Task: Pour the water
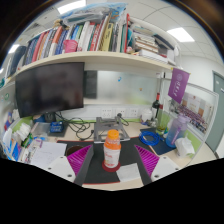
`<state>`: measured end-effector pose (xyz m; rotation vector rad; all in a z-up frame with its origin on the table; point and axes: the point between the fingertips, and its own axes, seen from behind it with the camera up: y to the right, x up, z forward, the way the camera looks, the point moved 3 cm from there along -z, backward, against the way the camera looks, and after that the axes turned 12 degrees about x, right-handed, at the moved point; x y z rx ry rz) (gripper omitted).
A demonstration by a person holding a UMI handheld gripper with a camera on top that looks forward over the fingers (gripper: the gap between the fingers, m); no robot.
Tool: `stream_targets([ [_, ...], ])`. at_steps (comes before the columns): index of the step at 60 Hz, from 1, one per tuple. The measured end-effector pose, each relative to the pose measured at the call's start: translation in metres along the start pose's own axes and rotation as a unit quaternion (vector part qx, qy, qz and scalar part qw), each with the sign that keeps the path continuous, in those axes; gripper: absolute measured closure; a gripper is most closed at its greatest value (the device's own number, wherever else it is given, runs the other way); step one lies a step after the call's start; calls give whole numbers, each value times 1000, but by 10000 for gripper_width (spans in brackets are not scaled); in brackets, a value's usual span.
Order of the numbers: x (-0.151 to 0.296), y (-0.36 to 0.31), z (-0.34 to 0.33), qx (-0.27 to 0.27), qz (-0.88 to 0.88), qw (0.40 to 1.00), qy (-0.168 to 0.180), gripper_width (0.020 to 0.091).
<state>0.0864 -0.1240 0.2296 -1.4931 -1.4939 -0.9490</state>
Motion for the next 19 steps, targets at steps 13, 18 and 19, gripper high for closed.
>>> stream_targets([
  [13,13,-6,-22,-16,10,1000,6,286],
  [18,17,-1,-28,-29,10,999,11,286],
  [19,18,-1,-29,-32,10,999,11,286],
])
